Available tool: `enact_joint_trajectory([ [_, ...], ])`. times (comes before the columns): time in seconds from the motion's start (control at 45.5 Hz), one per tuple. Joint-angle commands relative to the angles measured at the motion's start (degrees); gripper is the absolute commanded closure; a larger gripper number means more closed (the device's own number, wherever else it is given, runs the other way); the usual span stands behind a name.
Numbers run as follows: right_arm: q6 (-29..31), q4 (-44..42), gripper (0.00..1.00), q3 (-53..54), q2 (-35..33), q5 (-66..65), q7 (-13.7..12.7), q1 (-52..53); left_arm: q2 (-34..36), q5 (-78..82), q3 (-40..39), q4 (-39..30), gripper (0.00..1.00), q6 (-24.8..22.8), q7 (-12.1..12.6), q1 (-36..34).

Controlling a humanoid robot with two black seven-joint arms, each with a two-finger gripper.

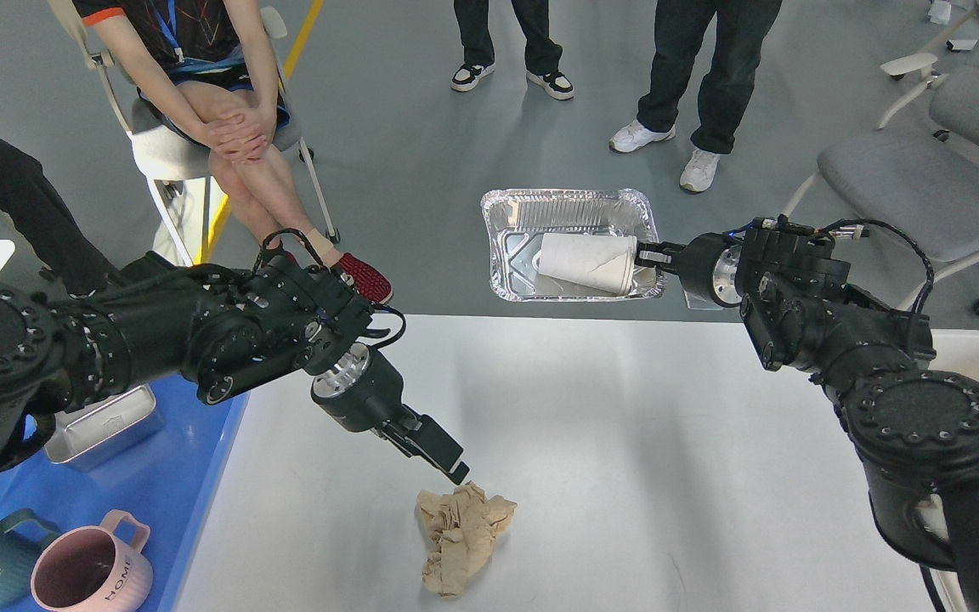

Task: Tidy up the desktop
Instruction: 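Lower the left gripper onto the crumpled tan paper and grasp it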

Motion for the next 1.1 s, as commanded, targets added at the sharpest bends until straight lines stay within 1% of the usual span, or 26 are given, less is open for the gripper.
enact_joint_trajectory([
  [0.0, 0.0, 0.0, 1.00, 0.0, -0.1, 0.0, 0.0, 0.2, -2.7, -0.2, 0.0, 1.6, 0.03, 0.8, 0.6, 1.5],
  [0.242, 0.0, 0.0, 1.00, 0.0, -0.3, 0.0, 0.0, 0.2, -2.8, 0.0, 2.8, 1.7, 0.03, 0.9, 0.6, 3.0],
  [0.329, 0.0, 0.0, 1.00, 0.0, -0.3, 0.2, 0.0, 0.2, -3.6, 0.3, 3.8, 2.0, 0.03, 1.6, 0.6, 3.8],
  [0.417, 0.0, 0.0, 1.00, 0.0, -0.3, 1.6, 0.1, 0.0, -5.3, 0.3, 6.3, 4.8, 0.03, 4.1, 0.6, 5.0],
  [0.461, 0.0, 0.0, 1.00, 0.0, -0.1, 2.3, 0.1, 0.0, -6.8, -0.4, 7.3, 7.4, 0.04, 5.9, 0.6, 5.8],
  [0.549, 0.0, 0.0, 1.00, 0.0, -0.1, 2.5, 0.1, 0.1, -8.7, -1.1, 7.0, 11.2, 0.04, 6.1, 0.6, 7.6],
  [0.615, 0.0, 0.0, 1.00, 0.0, -0.1, 2.5, 0.2, 0.3, -9.7, -1.1, 6.8, 12.8, 0.03, 6.6, 0.6, 9.1],
  [0.812, 0.0, 0.1, 1.00, 0.0, -0.1, 2.5, 0.3, 0.4, -11.8, -2.6, 6.7, 13.9, 0.04, 7.1, 0.7, 11.1],
  [0.966, 0.0, 0.1, 1.00, 0.0, -0.1, 2.5, 0.3, 0.5, -13.6, -4.3, 6.7, 14.6, 0.04, 7.5, 0.6, 11.3],
  [1.01, 0.0, 0.1, 1.00, 0.0, -0.1, 2.5, 0.3, 0.6, -14.1, -4.0, 7.5, 14.8, 0.08, 7.8, 0.6, 11.4],
  [1.076, 0.0, 0.1, 1.00, 0.0, -0.1, 2.5, 0.3, 0.6, -14.4, -3.9, 7.7, 15.3, 0.19, 8.1, 0.0, 11.8],
])
